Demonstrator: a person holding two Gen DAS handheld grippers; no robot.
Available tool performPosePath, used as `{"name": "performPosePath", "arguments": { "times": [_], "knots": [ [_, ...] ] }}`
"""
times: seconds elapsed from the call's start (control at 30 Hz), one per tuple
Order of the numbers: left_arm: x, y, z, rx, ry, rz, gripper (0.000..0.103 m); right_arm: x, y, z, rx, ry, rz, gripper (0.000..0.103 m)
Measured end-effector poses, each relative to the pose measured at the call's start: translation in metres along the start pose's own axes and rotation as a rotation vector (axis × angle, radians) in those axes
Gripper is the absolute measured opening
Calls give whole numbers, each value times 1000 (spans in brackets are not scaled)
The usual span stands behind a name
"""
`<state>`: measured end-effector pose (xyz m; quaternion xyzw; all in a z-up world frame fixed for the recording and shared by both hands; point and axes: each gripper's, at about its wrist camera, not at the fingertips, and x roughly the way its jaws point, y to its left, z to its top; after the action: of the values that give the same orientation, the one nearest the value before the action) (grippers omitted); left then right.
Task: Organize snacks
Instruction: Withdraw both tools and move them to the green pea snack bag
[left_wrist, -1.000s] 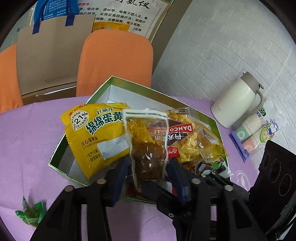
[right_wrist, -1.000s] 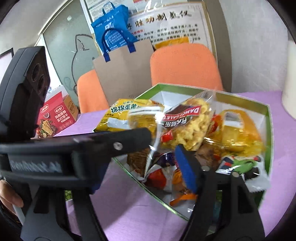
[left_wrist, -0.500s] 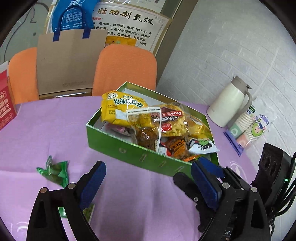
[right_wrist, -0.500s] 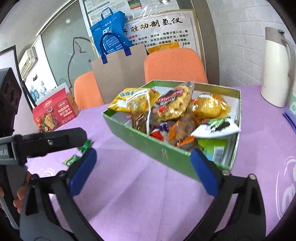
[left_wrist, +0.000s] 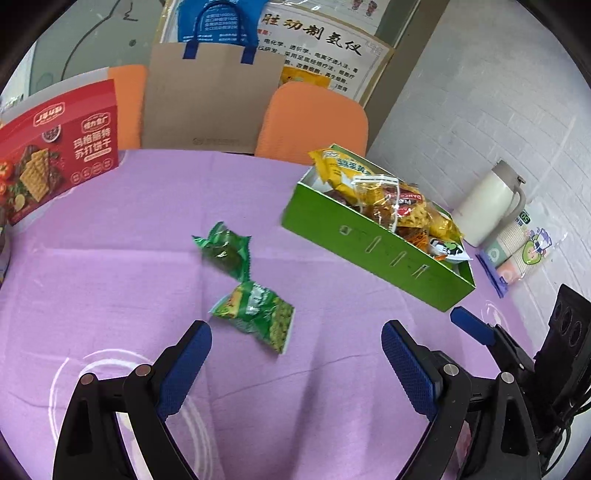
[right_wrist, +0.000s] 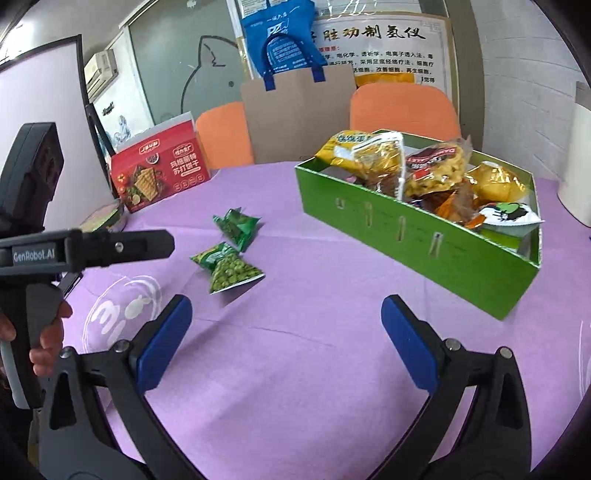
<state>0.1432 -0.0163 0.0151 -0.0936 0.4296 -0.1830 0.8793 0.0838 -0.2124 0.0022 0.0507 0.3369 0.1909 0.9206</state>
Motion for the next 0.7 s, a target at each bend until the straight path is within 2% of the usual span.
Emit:
{"name": "performPosePath", "arguments": {
  "times": [0.17,0.3,0.4,0.63,0.7],
  "knots": [
    [-8,32,8,-43,-18,4,95,17,18,-2,-21,41,0,102],
    [1,52,27,-86,-18,-4,94,29,19,-2,0,65,-6,102],
    [16,57,41,-75,-17,-6,93,35,15,-3,19,76,-22,102],
    [63,63,60,-68,17,-26,78,48,3,1,55,90,-38,102],
    [76,65,61,-72,39,-41,67,53,1,4,70,91,-27,102]
  ]
}}
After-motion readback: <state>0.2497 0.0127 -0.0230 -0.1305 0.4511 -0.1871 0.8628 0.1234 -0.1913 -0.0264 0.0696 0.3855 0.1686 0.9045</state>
